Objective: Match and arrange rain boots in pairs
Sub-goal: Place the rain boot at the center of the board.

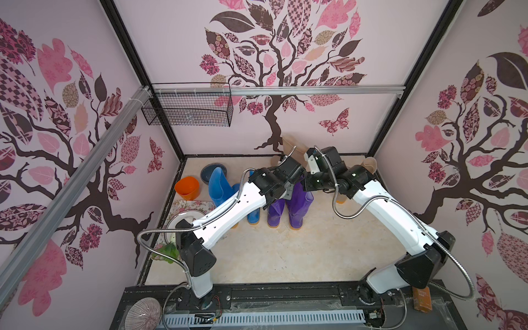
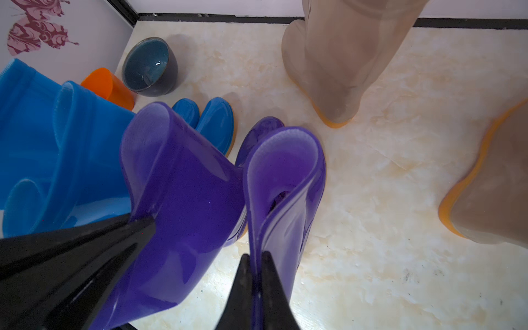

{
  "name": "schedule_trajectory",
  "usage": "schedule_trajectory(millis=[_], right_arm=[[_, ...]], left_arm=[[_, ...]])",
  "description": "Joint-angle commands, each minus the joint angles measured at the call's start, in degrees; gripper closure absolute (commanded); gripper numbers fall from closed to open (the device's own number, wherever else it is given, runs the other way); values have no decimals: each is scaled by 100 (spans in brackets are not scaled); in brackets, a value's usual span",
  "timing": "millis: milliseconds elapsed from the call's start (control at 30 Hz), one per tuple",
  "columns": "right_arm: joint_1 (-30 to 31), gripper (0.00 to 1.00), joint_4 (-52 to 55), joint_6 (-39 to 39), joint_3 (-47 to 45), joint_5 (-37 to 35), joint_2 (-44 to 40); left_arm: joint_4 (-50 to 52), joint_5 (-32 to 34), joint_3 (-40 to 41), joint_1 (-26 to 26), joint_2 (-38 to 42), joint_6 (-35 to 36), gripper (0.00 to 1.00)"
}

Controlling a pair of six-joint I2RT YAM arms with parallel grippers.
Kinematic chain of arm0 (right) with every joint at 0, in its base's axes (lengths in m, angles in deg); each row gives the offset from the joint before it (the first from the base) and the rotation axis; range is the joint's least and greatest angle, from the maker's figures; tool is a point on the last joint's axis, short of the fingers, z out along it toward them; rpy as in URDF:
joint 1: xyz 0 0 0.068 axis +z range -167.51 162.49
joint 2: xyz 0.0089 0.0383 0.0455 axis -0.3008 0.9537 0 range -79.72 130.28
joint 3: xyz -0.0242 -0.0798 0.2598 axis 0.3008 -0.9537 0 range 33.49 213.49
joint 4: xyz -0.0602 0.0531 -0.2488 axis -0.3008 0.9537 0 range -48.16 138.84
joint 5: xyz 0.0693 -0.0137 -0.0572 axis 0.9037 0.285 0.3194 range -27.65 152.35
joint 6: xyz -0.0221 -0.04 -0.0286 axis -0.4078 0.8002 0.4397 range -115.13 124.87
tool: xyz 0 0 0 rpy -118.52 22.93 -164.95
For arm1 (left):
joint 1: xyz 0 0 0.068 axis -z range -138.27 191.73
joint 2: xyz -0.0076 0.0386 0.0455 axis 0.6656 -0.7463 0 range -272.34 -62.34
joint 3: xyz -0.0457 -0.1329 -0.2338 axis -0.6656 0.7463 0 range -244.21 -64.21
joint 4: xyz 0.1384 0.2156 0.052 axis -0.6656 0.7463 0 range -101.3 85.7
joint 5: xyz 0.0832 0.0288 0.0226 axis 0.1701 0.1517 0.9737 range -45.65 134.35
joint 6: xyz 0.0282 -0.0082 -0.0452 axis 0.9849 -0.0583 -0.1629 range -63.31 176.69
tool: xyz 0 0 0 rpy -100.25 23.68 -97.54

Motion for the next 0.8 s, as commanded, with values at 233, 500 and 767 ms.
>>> schedule_trajectory(millis=[233,500,767], right_arm=[[67,100,-979,-240,-86,189,15],[77,67,-1153,-338,-353,236,-116],[67,25,-875,-107,-188,-367,-252]], left_arm=[[-317,222,149,-14,286,-163,100],[-358,318,227,-47,524,-200,80],[-555,440,223,-51,937,-62,46]])
